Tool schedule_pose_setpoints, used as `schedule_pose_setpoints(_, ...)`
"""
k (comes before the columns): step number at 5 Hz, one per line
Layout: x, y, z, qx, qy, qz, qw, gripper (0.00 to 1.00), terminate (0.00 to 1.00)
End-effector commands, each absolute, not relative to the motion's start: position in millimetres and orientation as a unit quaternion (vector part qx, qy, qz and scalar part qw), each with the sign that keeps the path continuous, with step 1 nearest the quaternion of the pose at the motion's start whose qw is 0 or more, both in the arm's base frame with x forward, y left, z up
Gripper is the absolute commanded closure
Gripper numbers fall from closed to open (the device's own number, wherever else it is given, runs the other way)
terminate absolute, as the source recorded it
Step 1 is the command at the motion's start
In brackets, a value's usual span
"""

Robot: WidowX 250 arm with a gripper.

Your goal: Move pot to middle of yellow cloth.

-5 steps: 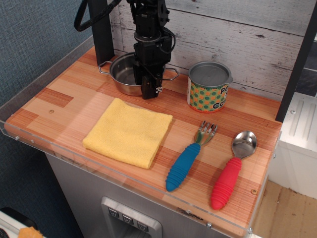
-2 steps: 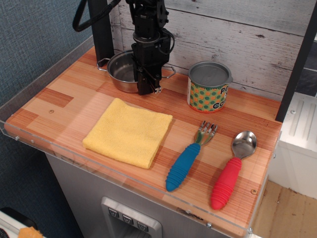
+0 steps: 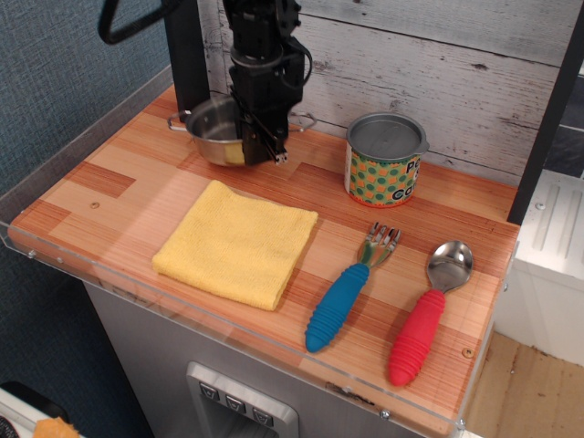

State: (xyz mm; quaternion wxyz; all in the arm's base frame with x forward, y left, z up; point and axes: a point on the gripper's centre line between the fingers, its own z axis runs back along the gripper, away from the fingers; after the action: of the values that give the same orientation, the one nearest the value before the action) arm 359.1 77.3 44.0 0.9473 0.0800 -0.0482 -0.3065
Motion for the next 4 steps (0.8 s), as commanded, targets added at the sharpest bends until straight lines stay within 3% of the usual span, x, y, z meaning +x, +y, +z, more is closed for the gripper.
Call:
schedule_pose_setpoints(1, 353, 71, 98, 0.135, -0.082, -0.291, 0.943, 1.0, 0.0)
schedule_pose_setpoints(4, 291, 50, 121, 0.127, -0.099, -0.265, 0.951, 1.0, 0.0)
